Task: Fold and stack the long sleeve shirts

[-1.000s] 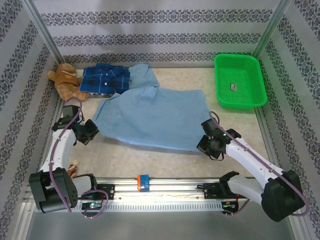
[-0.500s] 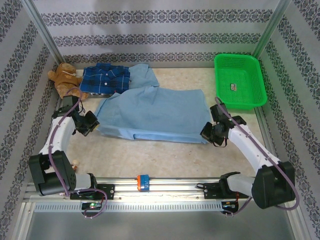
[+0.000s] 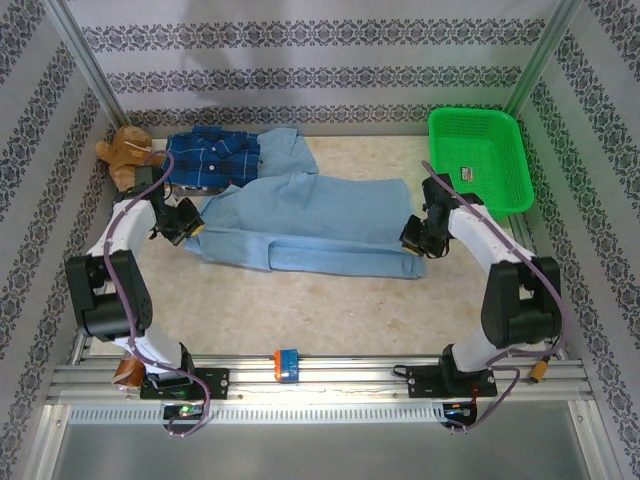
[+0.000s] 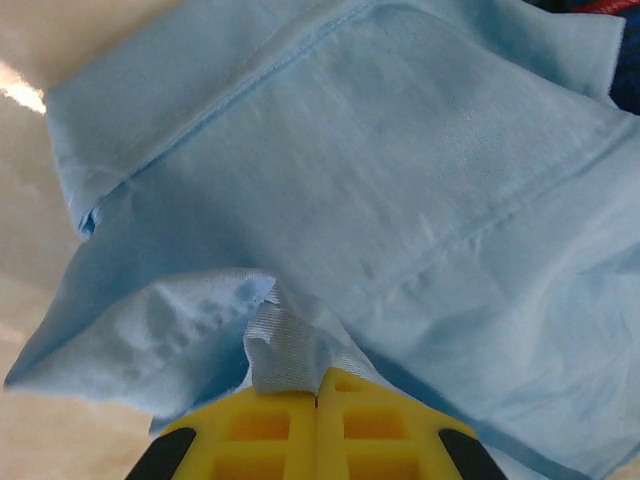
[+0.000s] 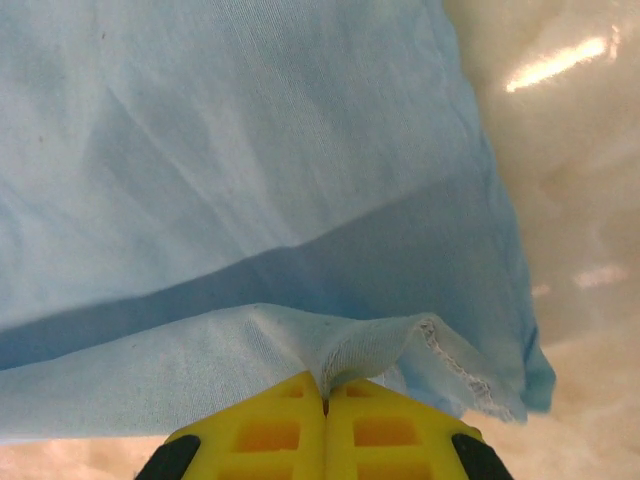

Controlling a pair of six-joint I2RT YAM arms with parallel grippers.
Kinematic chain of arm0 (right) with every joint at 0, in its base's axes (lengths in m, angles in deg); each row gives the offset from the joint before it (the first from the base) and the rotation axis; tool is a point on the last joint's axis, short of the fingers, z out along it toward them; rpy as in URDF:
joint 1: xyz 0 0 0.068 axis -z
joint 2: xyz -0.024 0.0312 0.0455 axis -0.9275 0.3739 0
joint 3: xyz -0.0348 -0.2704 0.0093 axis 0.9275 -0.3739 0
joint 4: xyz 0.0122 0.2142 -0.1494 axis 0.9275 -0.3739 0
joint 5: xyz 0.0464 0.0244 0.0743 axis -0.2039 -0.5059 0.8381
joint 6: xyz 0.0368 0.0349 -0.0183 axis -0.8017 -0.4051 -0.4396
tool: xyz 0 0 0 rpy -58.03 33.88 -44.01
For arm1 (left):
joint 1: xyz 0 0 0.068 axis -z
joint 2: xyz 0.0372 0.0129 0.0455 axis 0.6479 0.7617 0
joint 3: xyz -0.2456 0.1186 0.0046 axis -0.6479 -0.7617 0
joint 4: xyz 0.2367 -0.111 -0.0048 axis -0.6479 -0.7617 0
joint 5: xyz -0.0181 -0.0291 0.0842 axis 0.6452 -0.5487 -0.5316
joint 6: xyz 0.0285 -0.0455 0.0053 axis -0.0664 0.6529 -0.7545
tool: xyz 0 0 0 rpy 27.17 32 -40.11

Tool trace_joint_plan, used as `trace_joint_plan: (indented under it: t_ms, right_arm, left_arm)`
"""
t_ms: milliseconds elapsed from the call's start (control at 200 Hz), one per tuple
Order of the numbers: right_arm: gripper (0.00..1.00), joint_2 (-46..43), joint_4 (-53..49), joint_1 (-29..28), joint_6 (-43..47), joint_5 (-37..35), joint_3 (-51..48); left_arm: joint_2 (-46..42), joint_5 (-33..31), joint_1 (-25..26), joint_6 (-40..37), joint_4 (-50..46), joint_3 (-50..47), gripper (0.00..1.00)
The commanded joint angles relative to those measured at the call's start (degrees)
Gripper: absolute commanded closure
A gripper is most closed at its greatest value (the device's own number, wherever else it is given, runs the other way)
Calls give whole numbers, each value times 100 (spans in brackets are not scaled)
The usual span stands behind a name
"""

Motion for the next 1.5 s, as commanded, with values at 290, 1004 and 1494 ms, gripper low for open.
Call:
trace_joint_plan:
  t_ms: [290,1004,1494]
  right_arm:
    - [100,1782,76,272,762,-146,1230]
    - [32,212,581,-3193,2221,-985,700]
    - [33,1693,1183,-4168,2600,-1051,1470]
  left_arm:
    - [1292,-314,128,-102,656,767,71]
    - [-1535,454,145,129,-77,-1824,17]
    - [-339,624,250,1254,2506,-2445,32]
